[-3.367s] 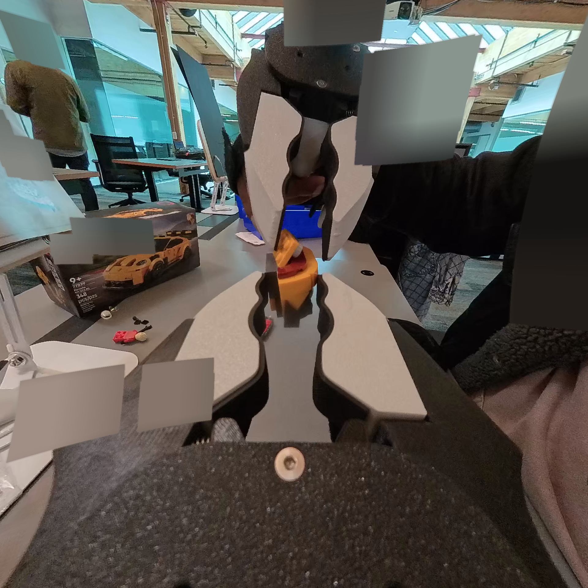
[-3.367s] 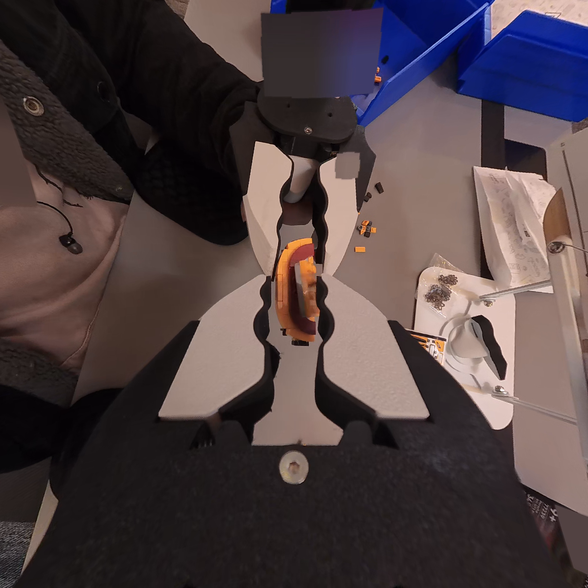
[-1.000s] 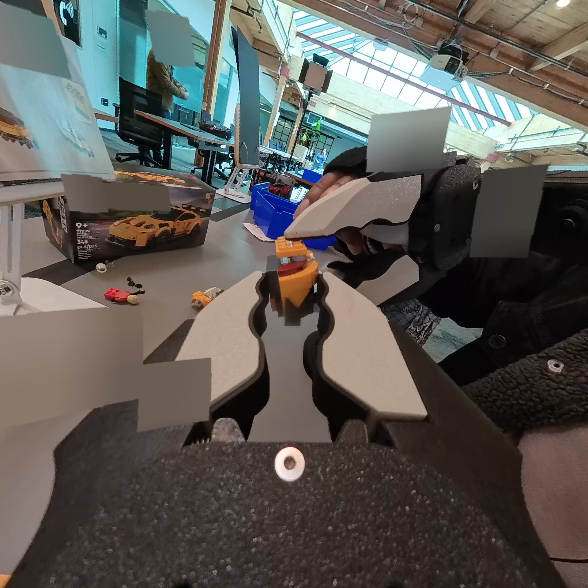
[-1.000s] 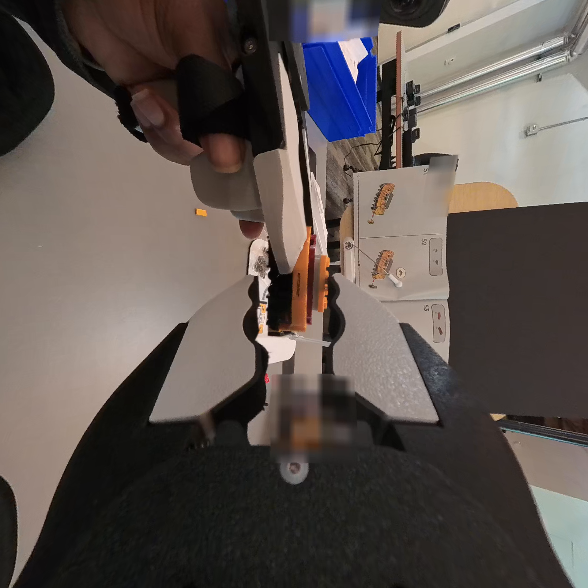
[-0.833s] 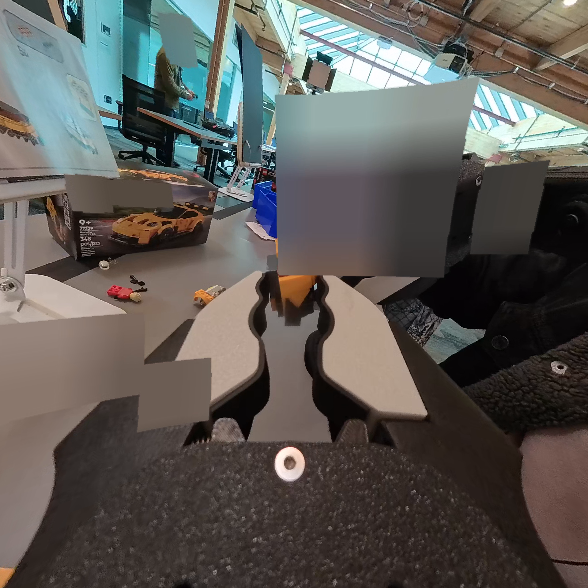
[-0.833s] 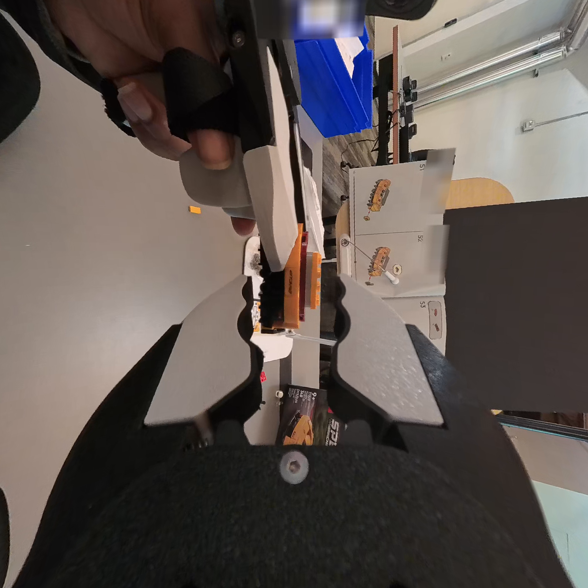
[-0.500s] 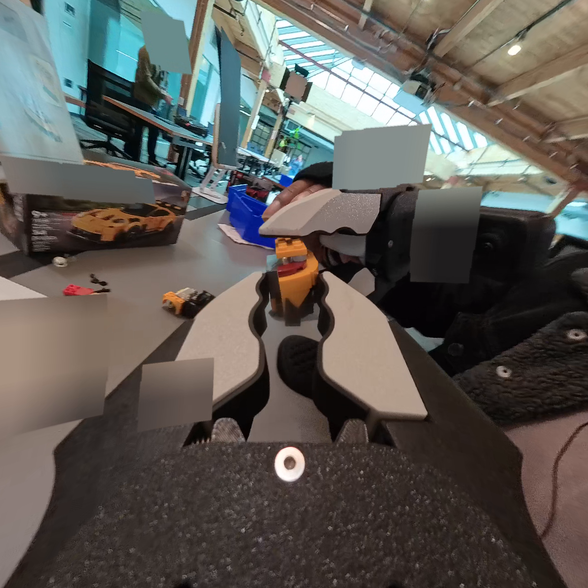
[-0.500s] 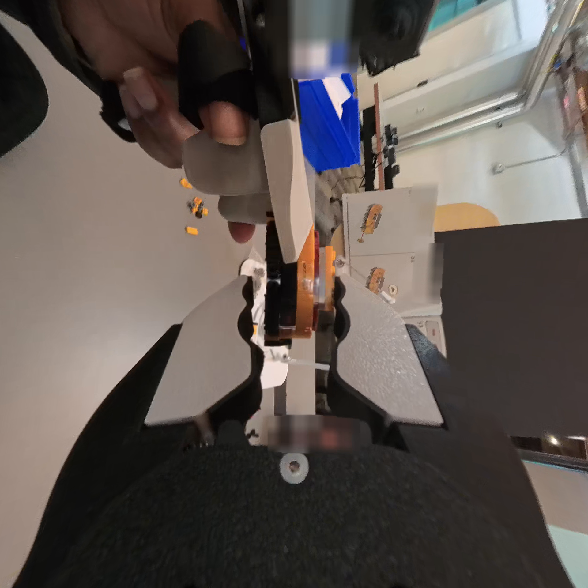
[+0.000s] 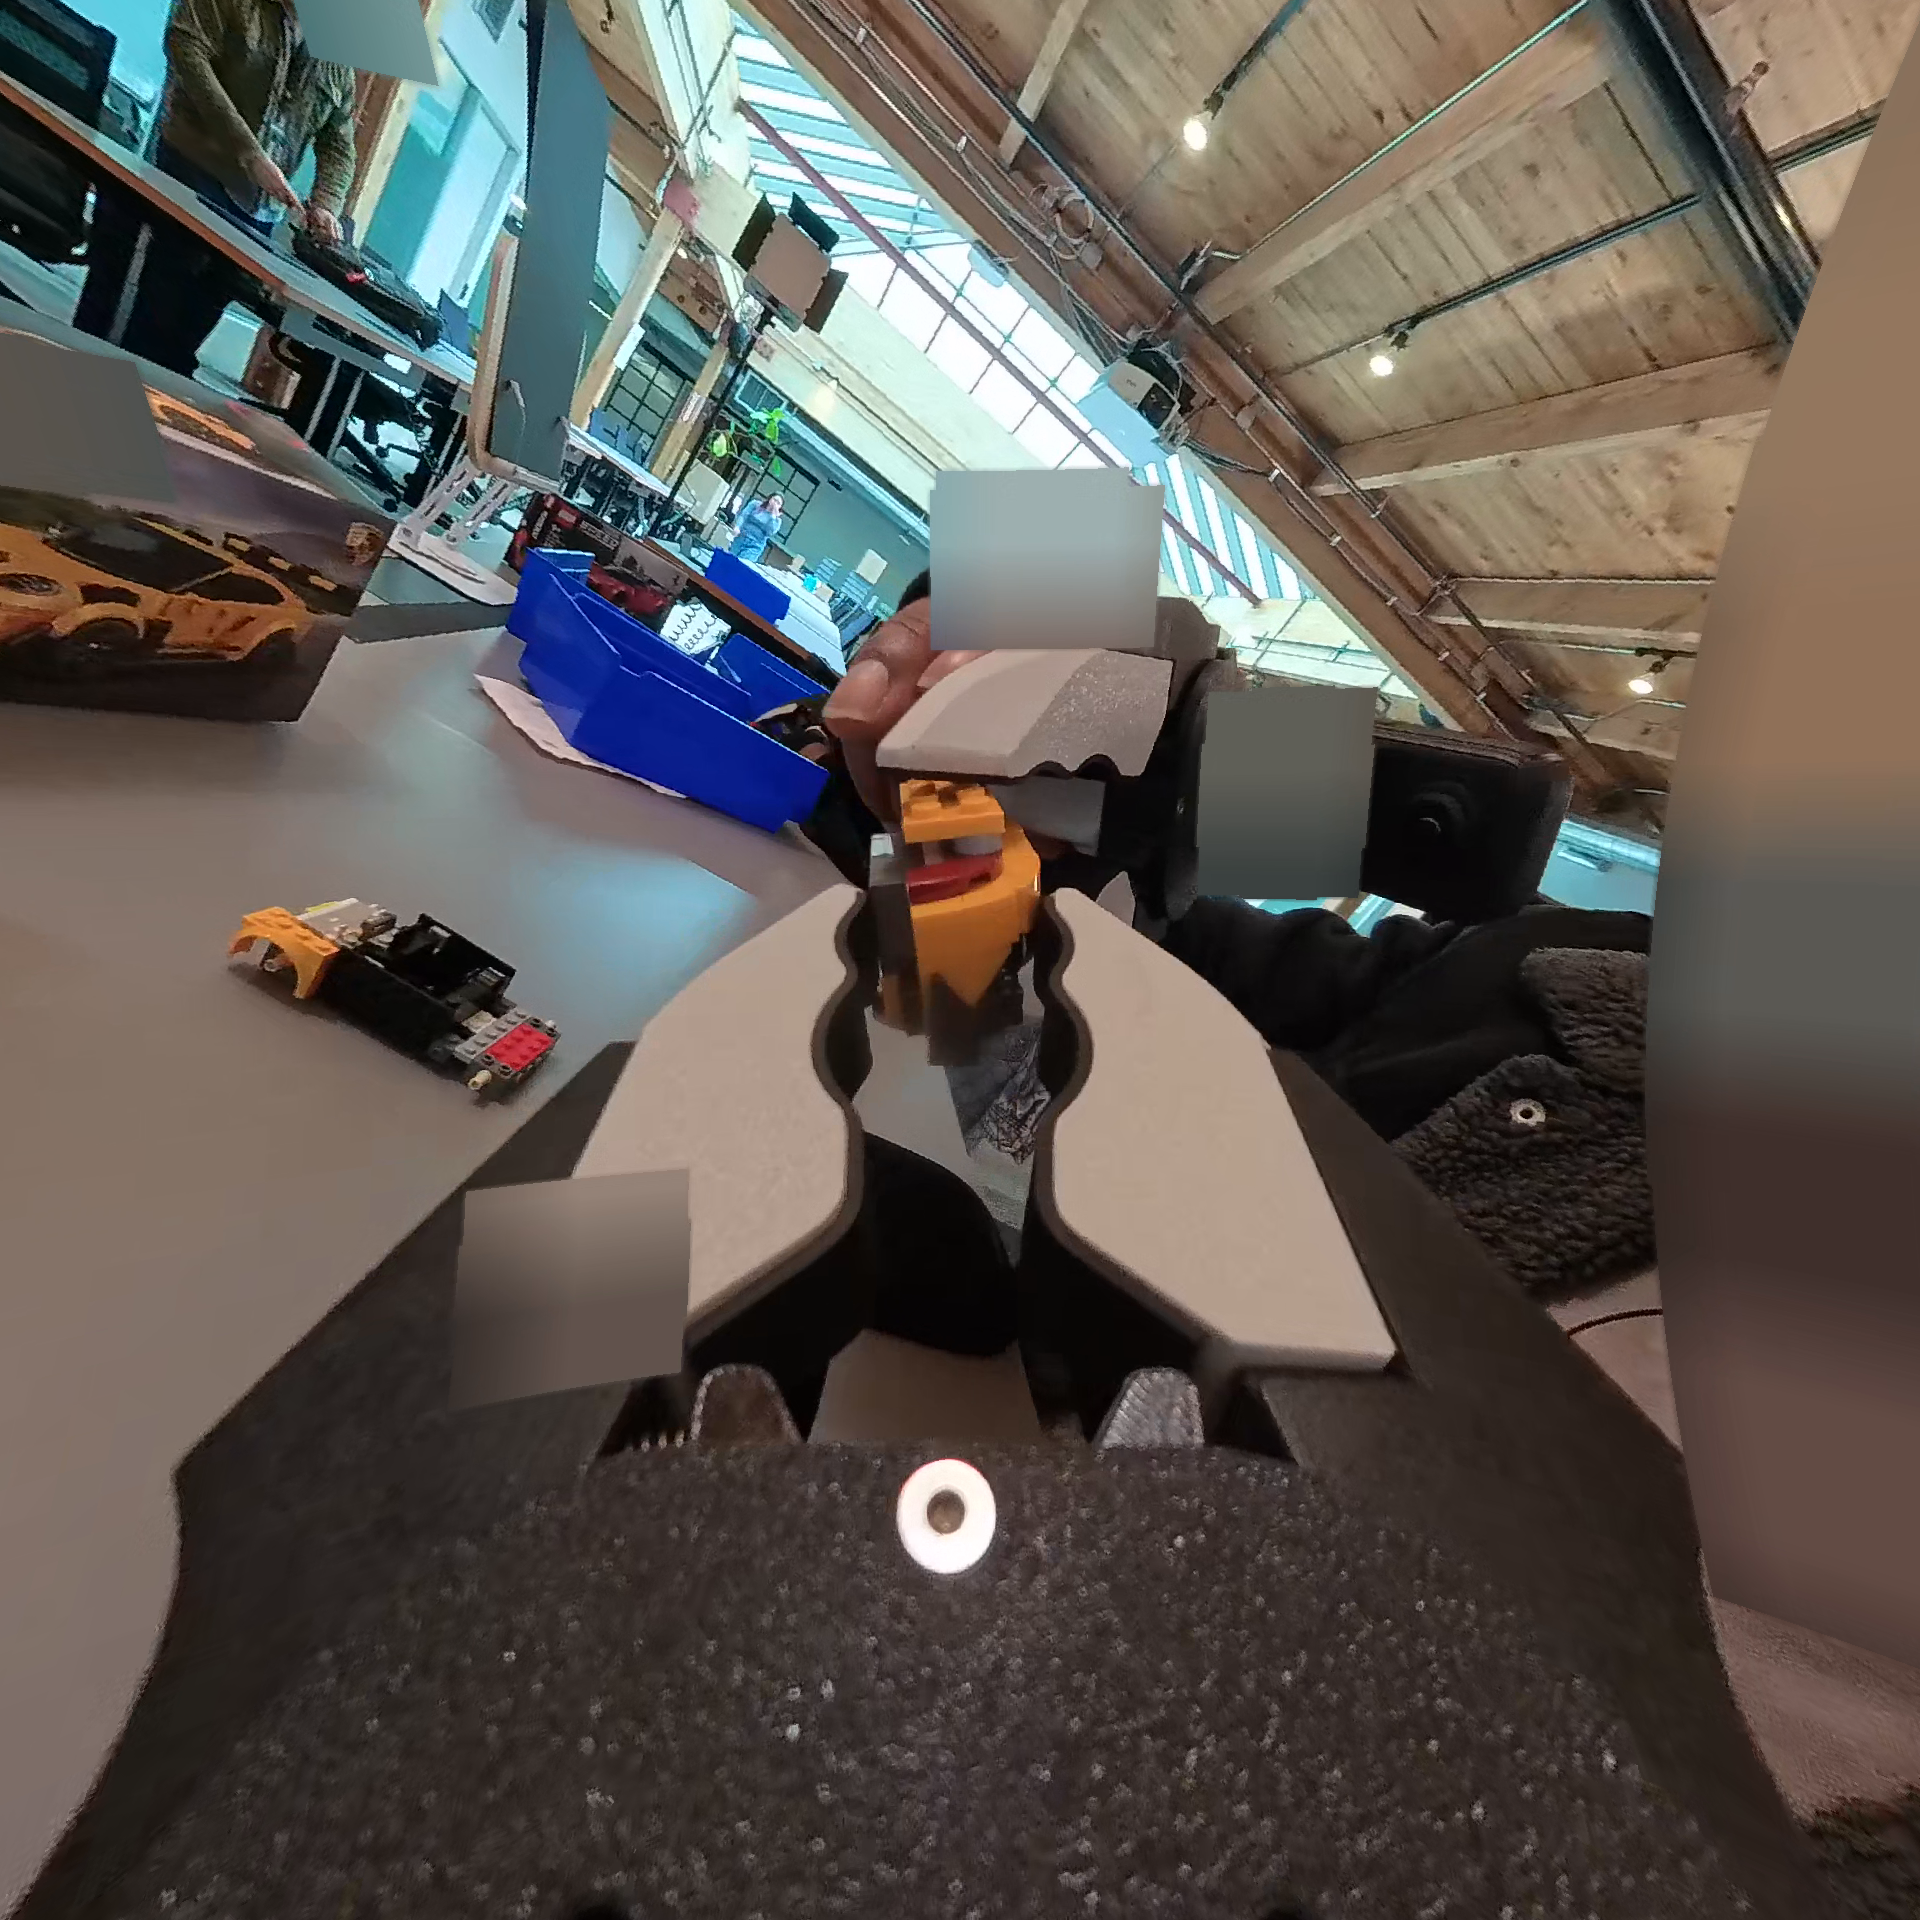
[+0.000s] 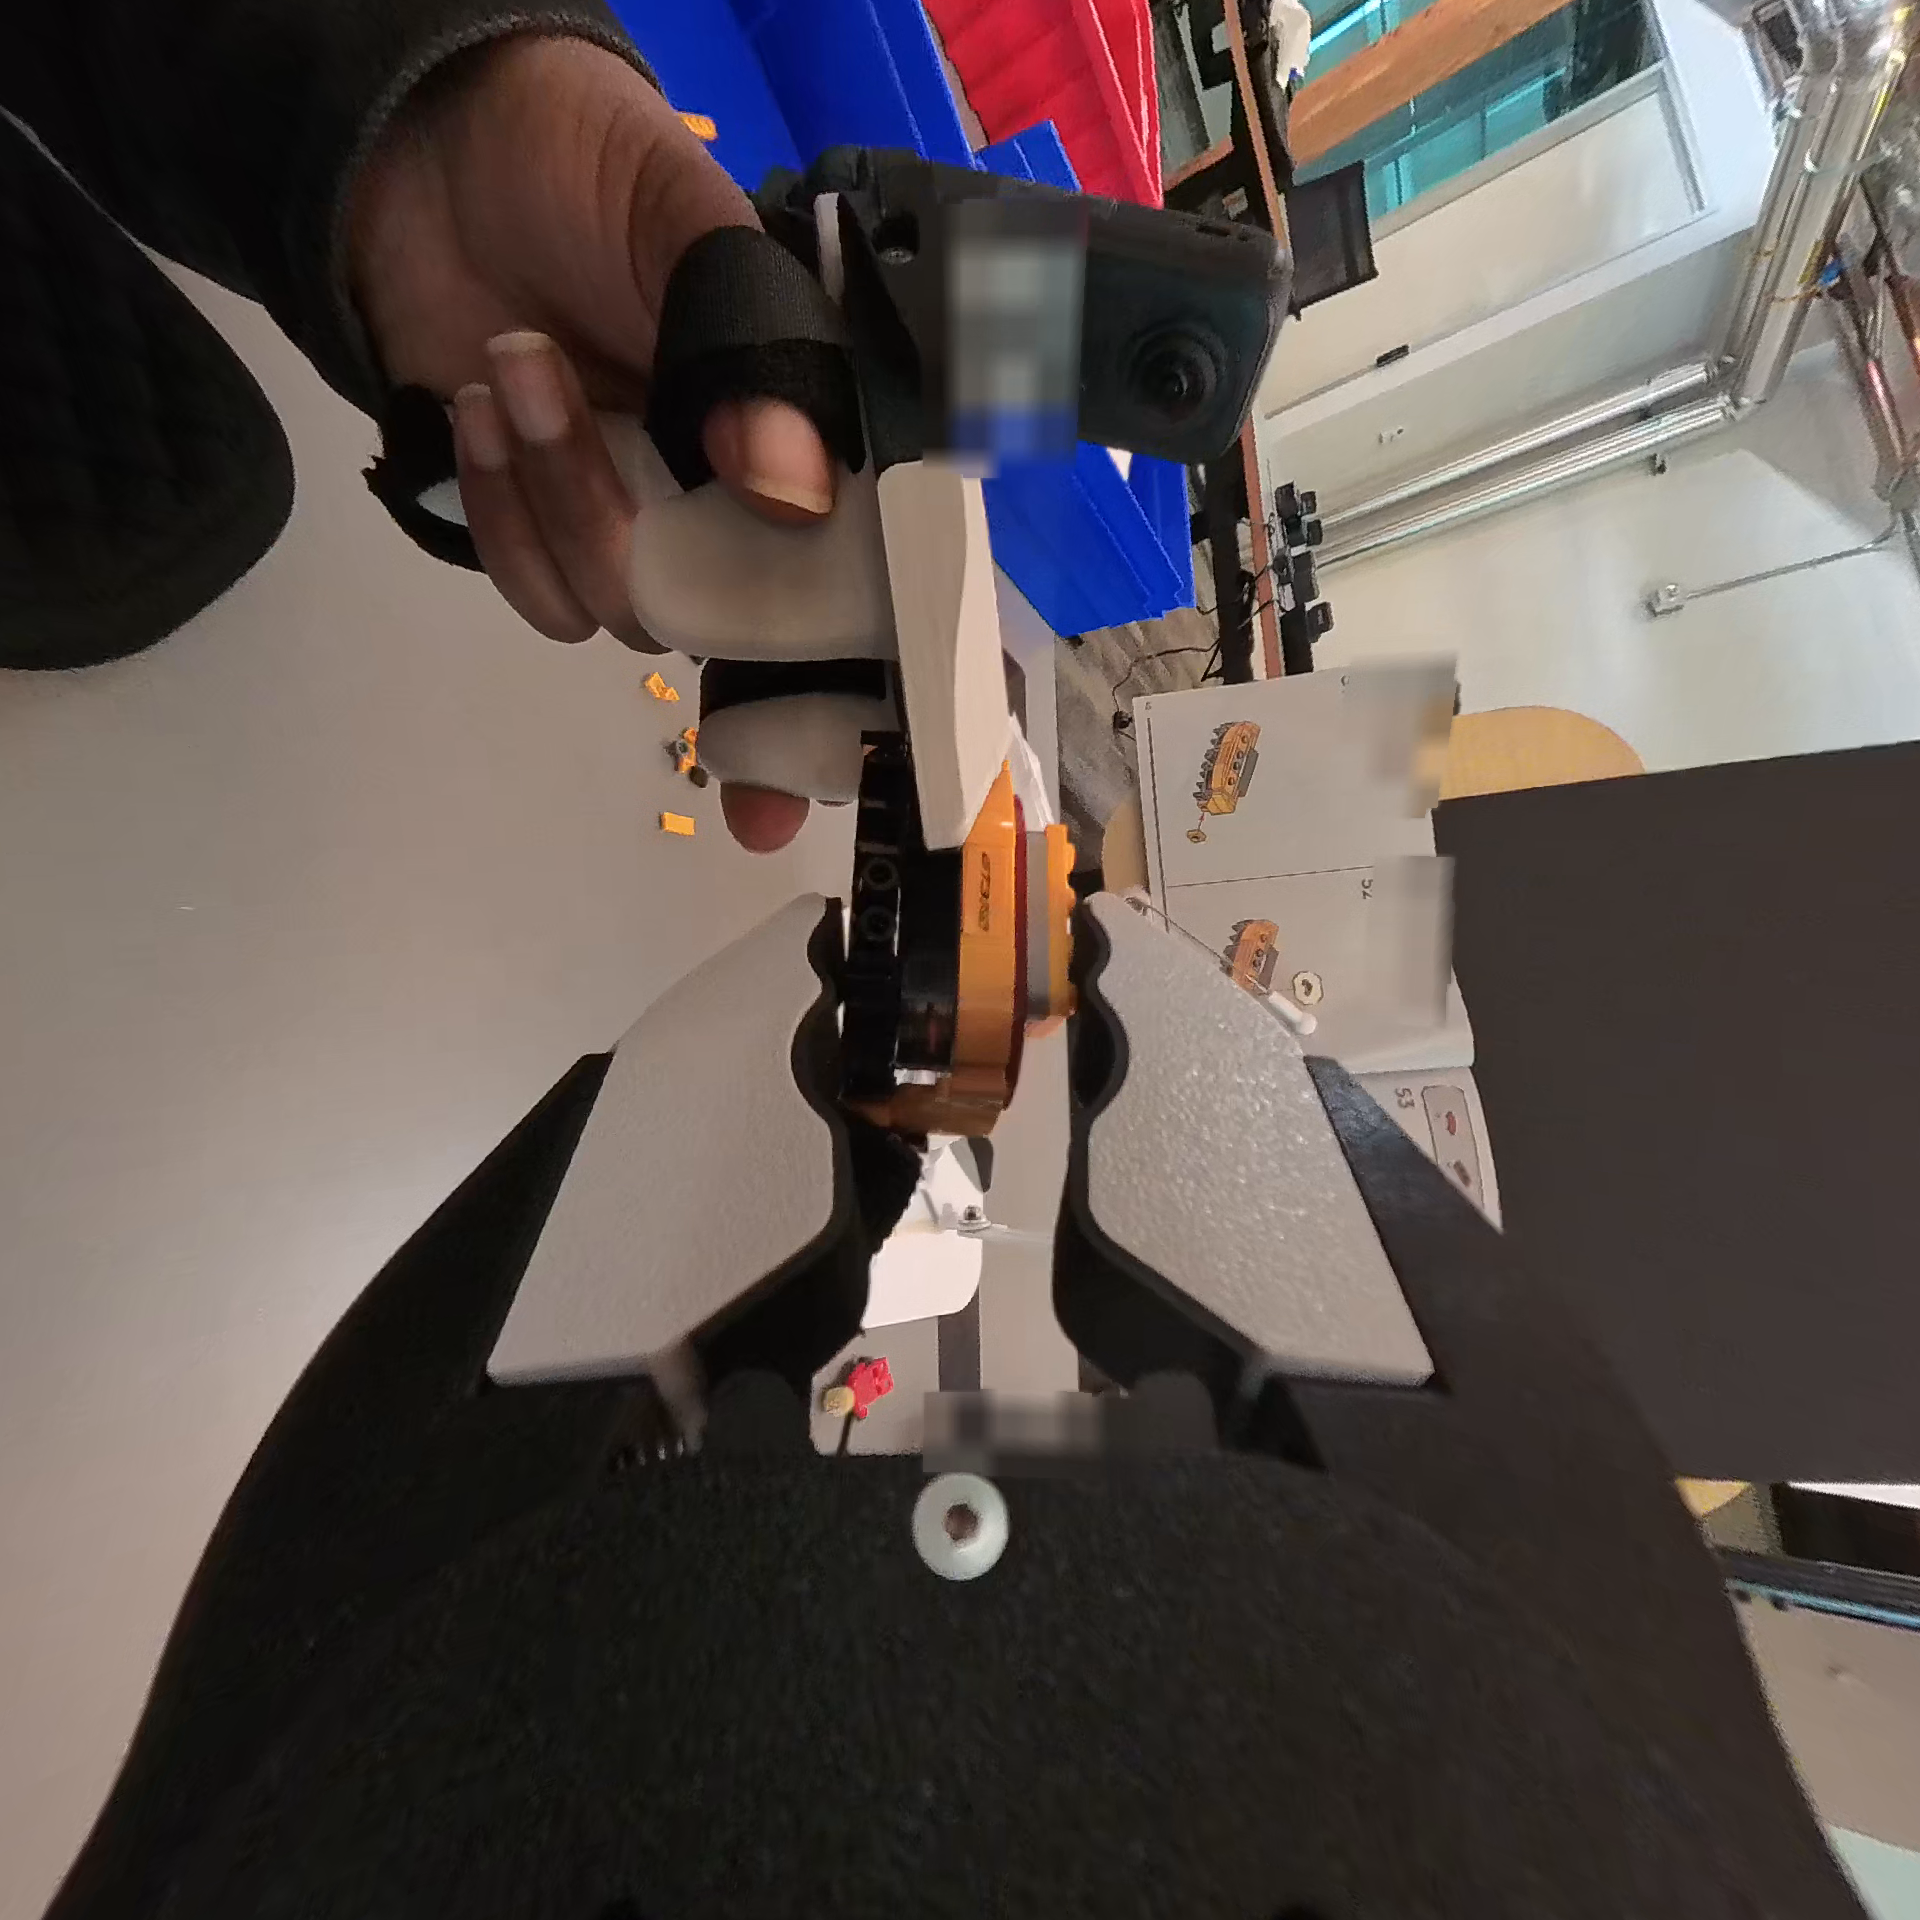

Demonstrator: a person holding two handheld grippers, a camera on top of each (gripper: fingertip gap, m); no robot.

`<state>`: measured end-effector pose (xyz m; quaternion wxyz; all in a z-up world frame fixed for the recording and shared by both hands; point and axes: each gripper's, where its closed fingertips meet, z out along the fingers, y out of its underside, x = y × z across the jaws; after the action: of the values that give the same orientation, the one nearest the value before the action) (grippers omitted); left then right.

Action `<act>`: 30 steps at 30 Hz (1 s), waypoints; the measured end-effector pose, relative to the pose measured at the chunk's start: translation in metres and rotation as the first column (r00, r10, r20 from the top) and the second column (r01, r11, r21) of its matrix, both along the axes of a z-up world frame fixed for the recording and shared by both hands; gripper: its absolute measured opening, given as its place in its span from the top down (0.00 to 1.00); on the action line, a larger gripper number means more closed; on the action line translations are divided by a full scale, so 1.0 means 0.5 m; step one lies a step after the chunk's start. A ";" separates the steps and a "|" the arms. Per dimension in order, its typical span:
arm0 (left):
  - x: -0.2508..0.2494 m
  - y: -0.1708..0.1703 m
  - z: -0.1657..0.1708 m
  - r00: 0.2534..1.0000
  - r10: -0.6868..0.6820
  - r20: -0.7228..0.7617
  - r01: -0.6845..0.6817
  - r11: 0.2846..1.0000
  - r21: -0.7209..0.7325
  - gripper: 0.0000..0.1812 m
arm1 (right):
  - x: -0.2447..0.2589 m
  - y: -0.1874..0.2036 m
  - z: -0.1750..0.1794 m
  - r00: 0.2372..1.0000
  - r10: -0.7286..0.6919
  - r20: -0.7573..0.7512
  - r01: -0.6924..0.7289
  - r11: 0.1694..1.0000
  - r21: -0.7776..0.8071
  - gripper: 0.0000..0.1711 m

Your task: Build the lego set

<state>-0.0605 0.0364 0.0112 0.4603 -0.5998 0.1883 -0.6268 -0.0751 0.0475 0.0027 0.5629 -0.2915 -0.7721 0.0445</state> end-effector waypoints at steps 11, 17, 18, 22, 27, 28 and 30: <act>0.005 0.002 -0.010 0.996 0.039 -0.074 -0.035 0.998 0.056 0.84 | 0.006 0.004 -0.010 1.000 -0.023 -0.020 0.023 1.000 -0.001 0.74; 0.006 0.020 -0.034 0.914 0.261 -0.310 -0.169 0.941 0.294 0.84 | 0.036 0.013 -0.014 0.991 -0.072 -0.110 0.053 0.984 -0.173 0.70; 0.007 0.023 -0.037 0.881 0.321 -0.347 -0.185 0.909 0.373 0.84 | 0.042 0.015 -0.014 0.987 -0.088 -0.131 0.057 0.972 -0.227 0.69; 0.027 0.001 -0.026 0.805 0.483 -0.343 -0.144 0.722 0.677 0.84 | 0.071 0.020 -0.037 0.975 -0.119 -0.190 0.004 0.858 -0.514 0.70; 0.066 -0.052 -0.050 0.866 0.410 -0.286 -0.001 0.574 0.819 0.84 | 0.102 -0.025 -0.075 0.973 0.050 -0.225 -0.200 0.666 -0.719 0.72; 0.069 -0.054 -0.060 0.869 0.401 -0.291 0.015 0.566 0.824 0.84 | 0.106 -0.039 -0.080 0.969 0.086 -0.230 -0.231 0.646 -0.728 0.73; 0.077 -0.056 -0.085 0.872 0.370 -0.320 0.060 0.568 0.821 0.84 | 0.110 -0.055 -0.089 0.965 0.121 -0.234 -0.256 0.636 -0.728 0.73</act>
<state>-0.0218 0.0087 -0.0314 0.6786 -0.4670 0.5006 -0.2660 -0.0203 0.0201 -0.0420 0.4449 -0.4110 -0.6616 0.4421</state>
